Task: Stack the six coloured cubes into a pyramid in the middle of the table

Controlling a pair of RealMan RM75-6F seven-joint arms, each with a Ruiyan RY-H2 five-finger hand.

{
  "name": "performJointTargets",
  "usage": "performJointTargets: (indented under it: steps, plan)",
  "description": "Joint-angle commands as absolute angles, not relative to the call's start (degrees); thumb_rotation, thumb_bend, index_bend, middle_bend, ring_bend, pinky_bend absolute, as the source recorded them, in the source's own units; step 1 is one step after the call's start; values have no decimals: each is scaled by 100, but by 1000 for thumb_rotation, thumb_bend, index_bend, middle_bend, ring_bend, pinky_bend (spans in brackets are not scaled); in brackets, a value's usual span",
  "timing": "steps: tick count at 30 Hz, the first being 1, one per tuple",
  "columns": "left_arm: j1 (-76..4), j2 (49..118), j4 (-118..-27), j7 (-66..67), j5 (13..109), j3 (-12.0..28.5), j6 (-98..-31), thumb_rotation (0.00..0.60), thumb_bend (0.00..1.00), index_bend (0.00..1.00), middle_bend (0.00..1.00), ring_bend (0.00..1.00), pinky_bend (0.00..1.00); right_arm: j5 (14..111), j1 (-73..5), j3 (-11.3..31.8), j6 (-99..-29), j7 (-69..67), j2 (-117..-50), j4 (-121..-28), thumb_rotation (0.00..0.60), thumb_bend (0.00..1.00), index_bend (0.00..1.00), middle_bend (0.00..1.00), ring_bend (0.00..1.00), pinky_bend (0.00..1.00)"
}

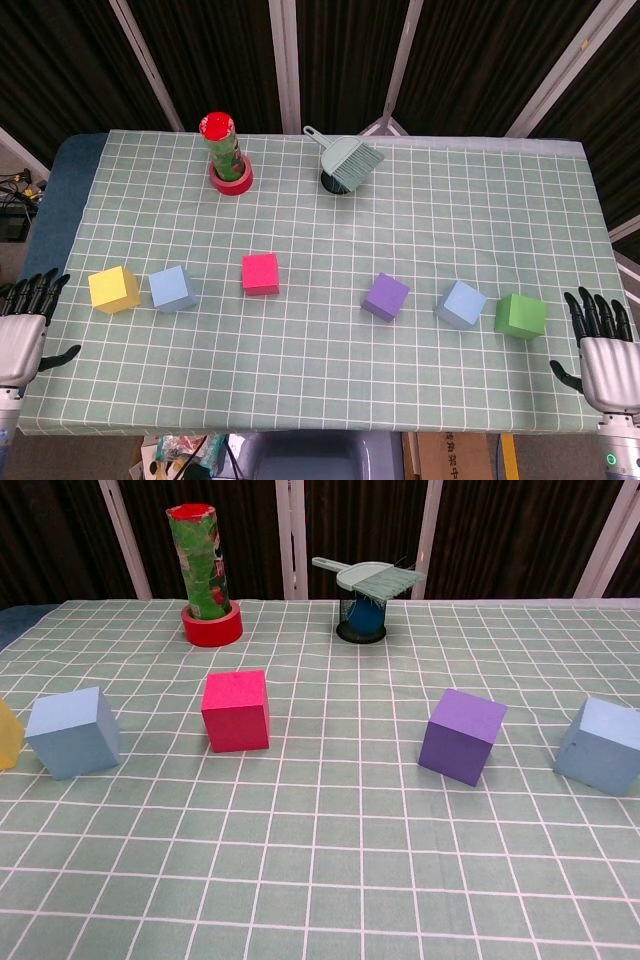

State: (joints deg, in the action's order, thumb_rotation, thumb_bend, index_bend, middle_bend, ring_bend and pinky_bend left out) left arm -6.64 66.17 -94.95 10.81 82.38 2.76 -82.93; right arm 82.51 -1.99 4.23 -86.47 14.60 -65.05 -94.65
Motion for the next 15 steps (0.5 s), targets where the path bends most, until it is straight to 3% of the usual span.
performJointTargets:
  steps: [1,15]
  plan:
    - [-666,6627,-9502,1141,8241,266,-8290,600,66,0,0,0,1,8245,-190,434,-8665,1420,-6486,-9476,600,190,0,0,0,0]
    - [-825,6579,-9846,1354,7916,381,-7976,600,79,0,0,0,2,8221,-186,427,-8635,1371,-6462,-9521,600,190,0,0,0,0]
